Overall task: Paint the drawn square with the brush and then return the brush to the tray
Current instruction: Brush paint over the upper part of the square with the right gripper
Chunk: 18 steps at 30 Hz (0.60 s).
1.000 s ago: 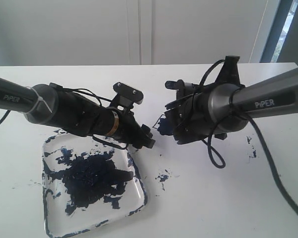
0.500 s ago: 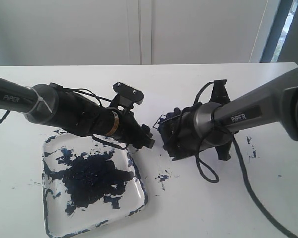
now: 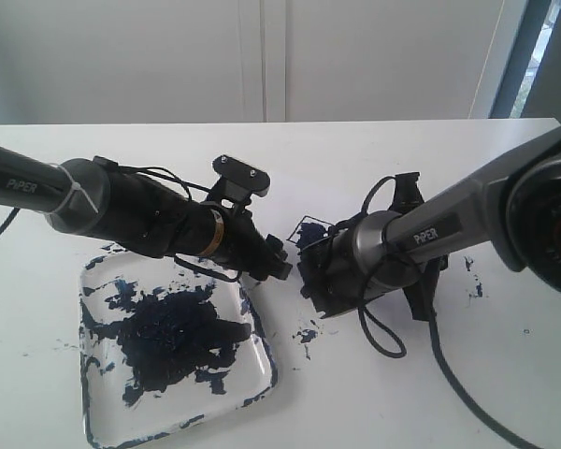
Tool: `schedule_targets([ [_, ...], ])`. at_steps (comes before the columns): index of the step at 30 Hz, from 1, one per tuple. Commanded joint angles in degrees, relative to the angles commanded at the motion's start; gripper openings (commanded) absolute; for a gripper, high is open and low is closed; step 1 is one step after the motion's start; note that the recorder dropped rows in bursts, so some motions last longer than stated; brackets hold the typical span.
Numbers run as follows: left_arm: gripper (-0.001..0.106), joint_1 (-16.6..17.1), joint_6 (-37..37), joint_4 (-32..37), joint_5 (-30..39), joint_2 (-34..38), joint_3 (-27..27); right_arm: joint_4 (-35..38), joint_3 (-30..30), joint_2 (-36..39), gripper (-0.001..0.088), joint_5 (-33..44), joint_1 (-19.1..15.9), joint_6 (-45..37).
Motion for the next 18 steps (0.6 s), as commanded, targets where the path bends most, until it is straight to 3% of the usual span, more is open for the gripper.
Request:
schedule_targets([
  [6, 0.072, 0.00, 0.00, 0.00, 0.02, 0.00, 0.00, -0.59, -3.11, 0.15, 0.0000, 0.00, -0.20, -1.57],
  [18, 0.072, 0.00, 0.00, 0.00, 0.02, 0.00, 0.00, -0.77, -5.70, 1.82, 0.0000, 0.00, -4.01, -4.83],
])
